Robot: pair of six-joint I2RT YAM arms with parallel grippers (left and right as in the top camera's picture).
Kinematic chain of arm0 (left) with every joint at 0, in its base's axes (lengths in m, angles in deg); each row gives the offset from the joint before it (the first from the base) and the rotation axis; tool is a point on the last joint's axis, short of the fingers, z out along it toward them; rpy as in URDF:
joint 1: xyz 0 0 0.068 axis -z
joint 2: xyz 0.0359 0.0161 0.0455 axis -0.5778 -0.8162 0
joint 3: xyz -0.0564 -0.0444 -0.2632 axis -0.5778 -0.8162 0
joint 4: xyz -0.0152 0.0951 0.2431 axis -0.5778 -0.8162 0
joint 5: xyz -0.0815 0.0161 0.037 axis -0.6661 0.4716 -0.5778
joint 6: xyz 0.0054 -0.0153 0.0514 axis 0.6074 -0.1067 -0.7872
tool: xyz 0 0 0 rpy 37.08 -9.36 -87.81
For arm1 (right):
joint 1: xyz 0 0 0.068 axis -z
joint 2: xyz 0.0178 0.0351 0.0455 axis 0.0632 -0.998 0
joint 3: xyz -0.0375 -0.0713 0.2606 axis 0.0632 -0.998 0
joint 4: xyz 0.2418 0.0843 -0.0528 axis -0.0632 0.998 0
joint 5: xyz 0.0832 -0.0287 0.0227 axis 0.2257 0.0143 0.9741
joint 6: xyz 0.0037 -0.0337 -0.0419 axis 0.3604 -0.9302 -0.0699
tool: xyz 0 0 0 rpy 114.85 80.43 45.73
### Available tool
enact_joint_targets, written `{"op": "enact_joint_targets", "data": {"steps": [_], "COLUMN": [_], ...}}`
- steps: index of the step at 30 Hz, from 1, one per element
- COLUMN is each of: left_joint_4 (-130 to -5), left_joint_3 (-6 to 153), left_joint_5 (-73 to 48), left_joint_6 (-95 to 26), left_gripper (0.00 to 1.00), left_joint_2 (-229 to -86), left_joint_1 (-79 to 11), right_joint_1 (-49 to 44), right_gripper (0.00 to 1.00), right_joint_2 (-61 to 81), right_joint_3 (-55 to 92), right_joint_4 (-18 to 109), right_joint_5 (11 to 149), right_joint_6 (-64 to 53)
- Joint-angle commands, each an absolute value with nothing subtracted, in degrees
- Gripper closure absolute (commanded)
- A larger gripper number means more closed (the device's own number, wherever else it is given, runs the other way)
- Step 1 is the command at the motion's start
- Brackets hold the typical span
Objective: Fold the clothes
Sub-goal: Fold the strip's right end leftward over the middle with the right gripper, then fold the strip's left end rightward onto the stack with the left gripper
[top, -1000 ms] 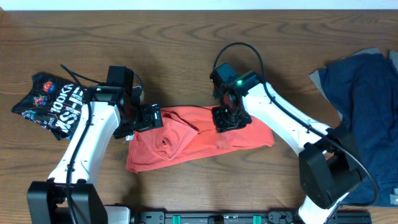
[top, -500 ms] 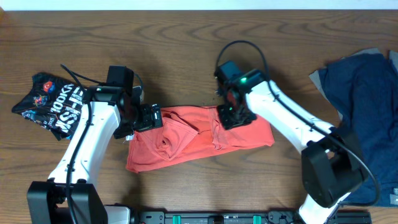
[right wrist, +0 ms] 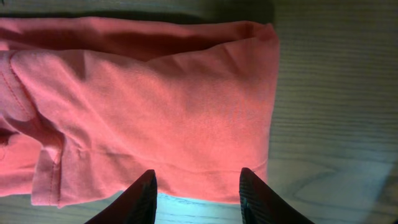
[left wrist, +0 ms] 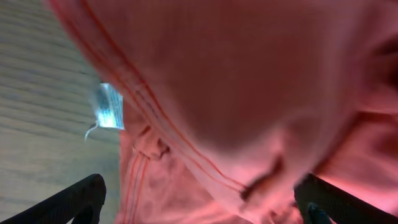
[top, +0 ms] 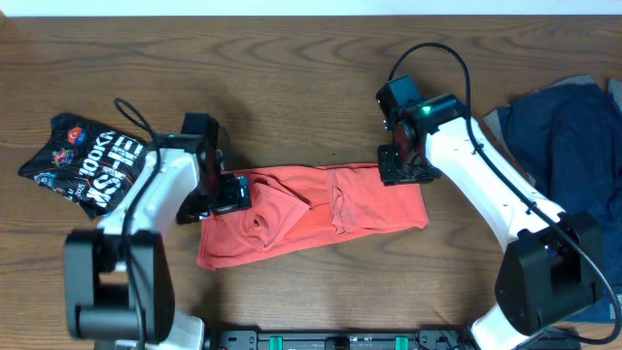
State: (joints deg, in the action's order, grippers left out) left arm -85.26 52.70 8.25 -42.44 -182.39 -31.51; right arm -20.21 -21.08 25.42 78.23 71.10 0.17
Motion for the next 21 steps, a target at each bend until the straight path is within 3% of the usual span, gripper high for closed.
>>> {"op": "enact_joint_targets", "data": {"steps": [1, 8, 9, 14, 19, 21], "left_joint_4": [-85.3, -84.2, -84.0, -83.8, -83.8, -83.9], "left_joint_3": [52.1, 52.1, 52.1, 52.1, 52.2, 52.4], "left_joint_5": [9.8, 6.0, 4.9, 3.9, 4.4, 4.7], "left_joint_6": [-42.5, -40.0, -40.0, -40.2, -40.7, -40.9], "left_gripper": [0.02, 0.01, 0.05, 0.46, 0.69, 0.73], "left_joint_2": [-186.7, -192.5, -192.6, -192.6, -192.5, -192.4], "left_joint_1": [-31.9, -31.9, -31.9, -31.9, -31.9, -31.9], "right_joint_1": [-19.6, -19.6, -19.6, -19.5, -18.8, -18.4], "right_gripper": [0.59, 0.59, 0.59, 0.59, 0.59, 0.60], "right_joint_2": [-20.4, -20.4, -20.4, -20.4, -20.4, -20.4], "right_joint_3": [25.6, 25.6, 25.6, 25.6, 25.6, 25.6], "right_joint_4": [78.3, 78.3, 78.3, 78.4, 78.4, 78.6], "right_joint_5": [70.3, 70.3, 70.2, 69.2, 69.2, 69.1], "right_joint_6": [1.1, 1.1, 1.1, 1.1, 1.1, 1.1]}}
